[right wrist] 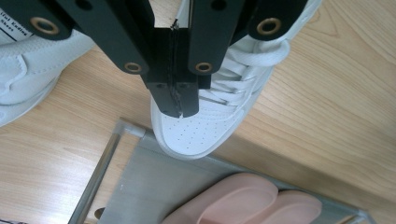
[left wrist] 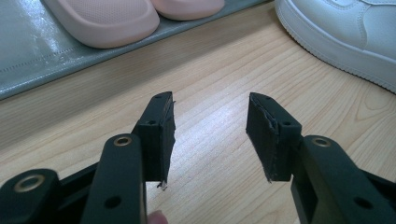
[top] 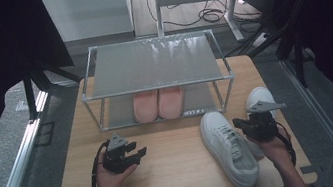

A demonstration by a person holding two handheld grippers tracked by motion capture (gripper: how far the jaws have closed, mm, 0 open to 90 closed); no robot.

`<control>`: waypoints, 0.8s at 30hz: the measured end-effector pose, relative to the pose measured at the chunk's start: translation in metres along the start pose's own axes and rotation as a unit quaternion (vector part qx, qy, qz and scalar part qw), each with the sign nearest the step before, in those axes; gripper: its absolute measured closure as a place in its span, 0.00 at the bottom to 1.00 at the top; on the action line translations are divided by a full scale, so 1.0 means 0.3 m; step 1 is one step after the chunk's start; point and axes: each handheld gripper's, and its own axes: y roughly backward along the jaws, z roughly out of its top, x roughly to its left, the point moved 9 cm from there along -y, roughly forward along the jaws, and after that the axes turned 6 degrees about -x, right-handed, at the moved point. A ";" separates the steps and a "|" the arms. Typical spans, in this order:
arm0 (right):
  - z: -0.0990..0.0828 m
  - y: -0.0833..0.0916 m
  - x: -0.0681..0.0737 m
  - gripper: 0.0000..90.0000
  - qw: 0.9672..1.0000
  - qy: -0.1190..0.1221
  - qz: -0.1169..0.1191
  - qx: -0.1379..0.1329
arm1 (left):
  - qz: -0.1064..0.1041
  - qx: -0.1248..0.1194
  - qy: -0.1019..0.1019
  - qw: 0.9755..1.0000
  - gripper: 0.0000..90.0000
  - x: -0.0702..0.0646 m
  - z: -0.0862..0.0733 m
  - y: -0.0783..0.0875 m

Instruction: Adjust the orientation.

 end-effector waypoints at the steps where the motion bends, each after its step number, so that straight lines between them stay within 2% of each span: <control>1: 0.001 -0.003 -0.002 1.00 1.000 0.001 -0.001 0.002 | 0.000 0.001 0.000 1.000 0.58 0.000 0.000 0.000; 12: 0.043 -0.044 -0.024 1.00 1.000 -0.004 0.000 0.021 | -0.002 0.005 -0.003 1.000 0.58 -0.008 -0.001 -0.005; 24: 0.039 -0.128 -0.058 1.00 0.996 0.002 -0.015 0.083 | -0.005 0.003 -0.002 1.000 0.58 -0.006 0.001 -0.002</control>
